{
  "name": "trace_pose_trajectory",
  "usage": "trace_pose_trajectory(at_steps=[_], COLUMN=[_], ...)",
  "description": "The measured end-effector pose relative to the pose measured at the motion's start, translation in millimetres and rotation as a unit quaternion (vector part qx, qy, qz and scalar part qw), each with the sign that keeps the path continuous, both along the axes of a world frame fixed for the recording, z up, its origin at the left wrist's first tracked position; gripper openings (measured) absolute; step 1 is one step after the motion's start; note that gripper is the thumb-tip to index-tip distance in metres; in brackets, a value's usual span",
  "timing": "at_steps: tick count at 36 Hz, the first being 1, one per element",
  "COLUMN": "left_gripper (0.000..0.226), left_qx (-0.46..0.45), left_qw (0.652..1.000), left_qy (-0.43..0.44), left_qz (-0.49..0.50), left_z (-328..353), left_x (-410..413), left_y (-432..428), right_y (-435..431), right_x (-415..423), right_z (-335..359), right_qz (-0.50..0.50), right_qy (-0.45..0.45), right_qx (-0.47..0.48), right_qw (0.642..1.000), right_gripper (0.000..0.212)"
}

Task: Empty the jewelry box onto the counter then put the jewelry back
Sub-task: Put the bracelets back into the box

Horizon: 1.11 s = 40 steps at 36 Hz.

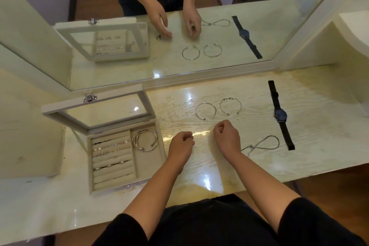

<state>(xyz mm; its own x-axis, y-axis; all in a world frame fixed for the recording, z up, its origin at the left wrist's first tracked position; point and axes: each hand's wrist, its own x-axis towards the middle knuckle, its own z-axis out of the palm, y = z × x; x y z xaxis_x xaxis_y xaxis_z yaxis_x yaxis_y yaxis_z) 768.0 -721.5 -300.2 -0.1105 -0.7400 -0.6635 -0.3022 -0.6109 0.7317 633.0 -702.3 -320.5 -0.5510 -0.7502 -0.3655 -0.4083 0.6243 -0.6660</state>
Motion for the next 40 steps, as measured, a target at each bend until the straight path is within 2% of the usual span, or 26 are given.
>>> trace_pose_trajectory(at_steps=[20, 29, 40], left_gripper=[0.030, 0.027, 0.025], left_qx=[0.013, 0.021, 0.023], left_qw=[1.000, 1.000, 1.000], left_qy=[0.003, 0.005, 0.003], left_qz=[0.014, 0.020, 0.012], left_z=[-8, -10, -6], left_x=[-13, -18, -20], left_y=[-34, -46, -42], right_y=[-35, -51, -42], right_x=[-14, -18, -11], right_z=[-9, -11, -2], right_qz=[0.015, 0.014, 0.036], right_qy=[0.025, 0.037, 0.035], right_qx=[0.038, 0.092, 0.087], right_qw=[0.999, 0.995, 0.995], right_gripper=[0.023, 0.024, 0.031])
